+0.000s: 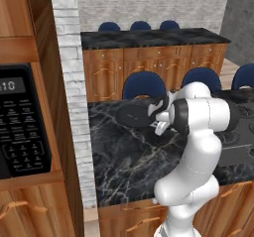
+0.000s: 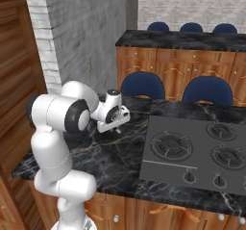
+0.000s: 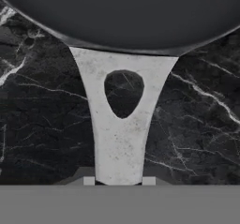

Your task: Place both pans onto different burners. Then place the tomato and the steak on different pans.

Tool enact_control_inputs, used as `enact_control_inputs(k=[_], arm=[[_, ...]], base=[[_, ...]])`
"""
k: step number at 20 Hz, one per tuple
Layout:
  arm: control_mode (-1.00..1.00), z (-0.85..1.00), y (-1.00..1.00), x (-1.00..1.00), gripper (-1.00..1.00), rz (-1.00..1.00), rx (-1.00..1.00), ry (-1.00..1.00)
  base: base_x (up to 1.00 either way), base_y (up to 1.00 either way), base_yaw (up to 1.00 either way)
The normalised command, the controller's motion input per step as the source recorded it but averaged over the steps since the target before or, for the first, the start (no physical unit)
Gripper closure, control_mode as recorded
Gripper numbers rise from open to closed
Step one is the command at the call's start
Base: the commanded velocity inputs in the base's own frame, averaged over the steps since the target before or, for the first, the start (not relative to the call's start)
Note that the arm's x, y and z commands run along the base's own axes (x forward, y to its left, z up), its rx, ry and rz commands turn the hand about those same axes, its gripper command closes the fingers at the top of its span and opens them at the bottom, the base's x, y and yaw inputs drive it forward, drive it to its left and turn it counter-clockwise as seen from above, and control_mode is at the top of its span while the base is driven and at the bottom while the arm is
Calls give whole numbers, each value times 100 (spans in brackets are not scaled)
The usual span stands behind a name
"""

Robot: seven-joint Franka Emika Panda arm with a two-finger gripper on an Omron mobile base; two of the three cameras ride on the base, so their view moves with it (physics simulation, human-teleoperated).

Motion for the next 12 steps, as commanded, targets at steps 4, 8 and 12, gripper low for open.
enact_control_inputs(k=[4, 8, 12], arm=[[-100, 35, -26, -3, 100, -11, 0, 0], [-100, 15, -42, -8, 100, -26, 0, 0], [-100, 9, -45, -22, 100, -28, 1, 0]], base=[[0, 0, 0], [0, 0, 0], [0, 0, 0]])
